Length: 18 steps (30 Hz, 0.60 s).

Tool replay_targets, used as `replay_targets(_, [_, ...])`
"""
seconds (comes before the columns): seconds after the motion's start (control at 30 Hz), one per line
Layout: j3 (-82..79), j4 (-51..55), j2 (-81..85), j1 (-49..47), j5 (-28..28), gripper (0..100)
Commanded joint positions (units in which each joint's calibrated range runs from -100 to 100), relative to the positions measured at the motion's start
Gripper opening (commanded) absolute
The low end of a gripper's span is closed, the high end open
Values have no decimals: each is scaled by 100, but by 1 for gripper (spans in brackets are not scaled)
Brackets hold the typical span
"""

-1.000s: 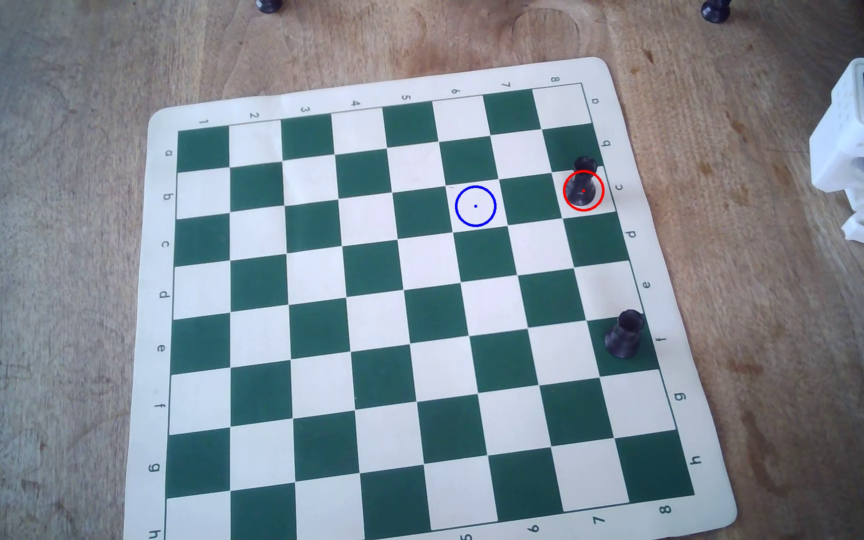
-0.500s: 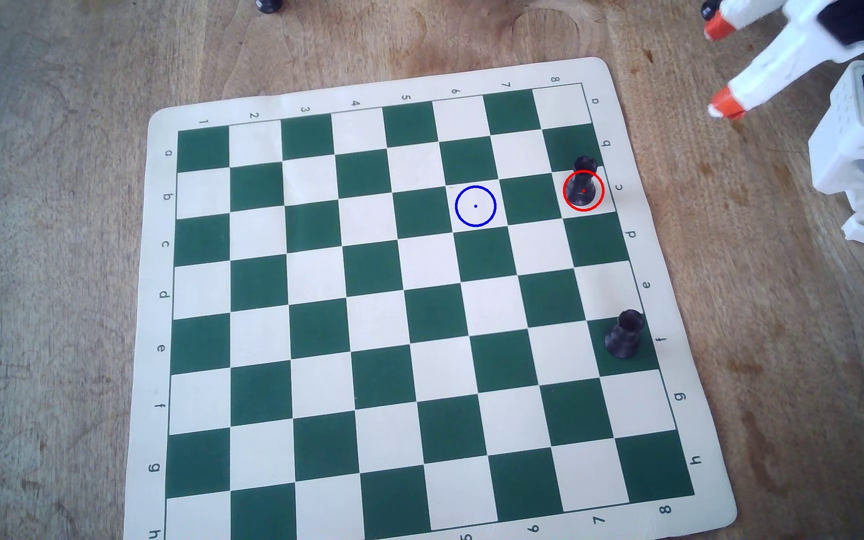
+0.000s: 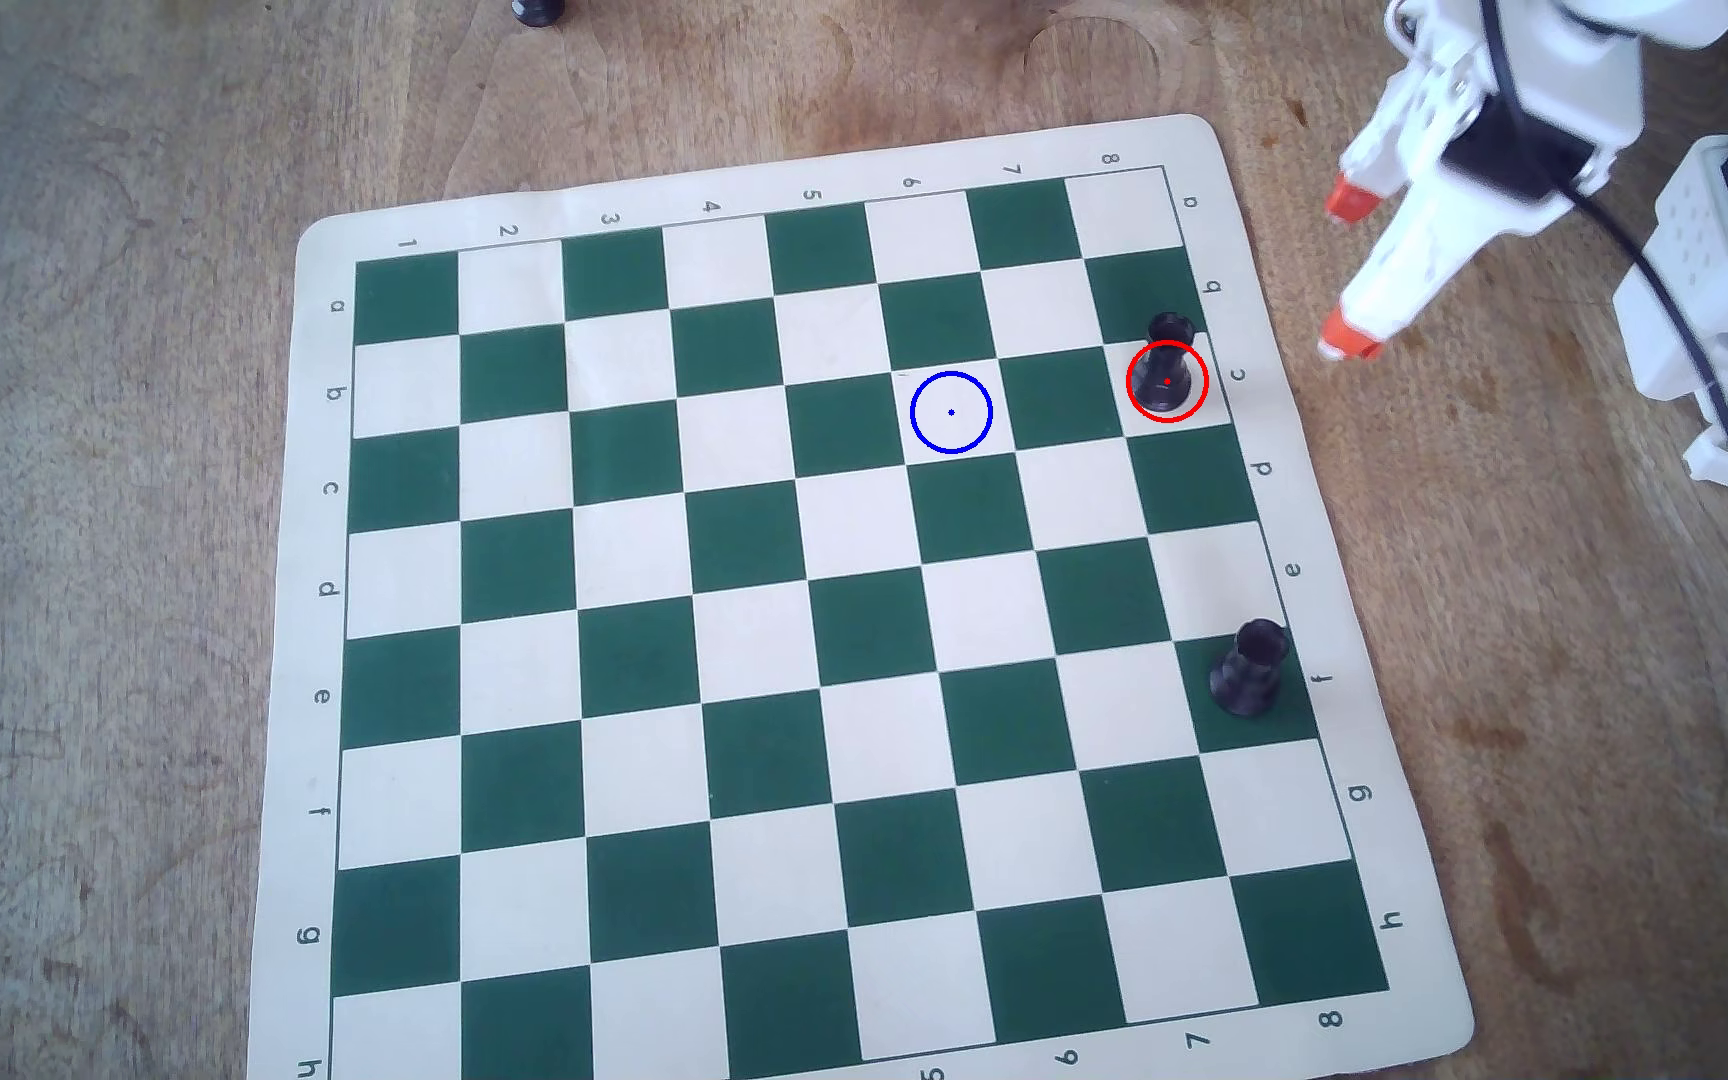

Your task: Move the chess piece from red to blue

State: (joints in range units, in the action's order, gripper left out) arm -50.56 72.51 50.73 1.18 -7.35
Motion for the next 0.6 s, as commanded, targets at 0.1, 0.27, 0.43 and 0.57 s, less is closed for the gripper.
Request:
replay_targets(0.1, [-501,-445,-328,-286,-78,23])
replay_targets(0.27, [-646,-1280,-965,-263,-274,24])
replay_targets(0.43, [-1099,-1772,-1100,-239,-278,24])
replay_targets(0.57, [-1381,-1887,-965,-161,-249,24])
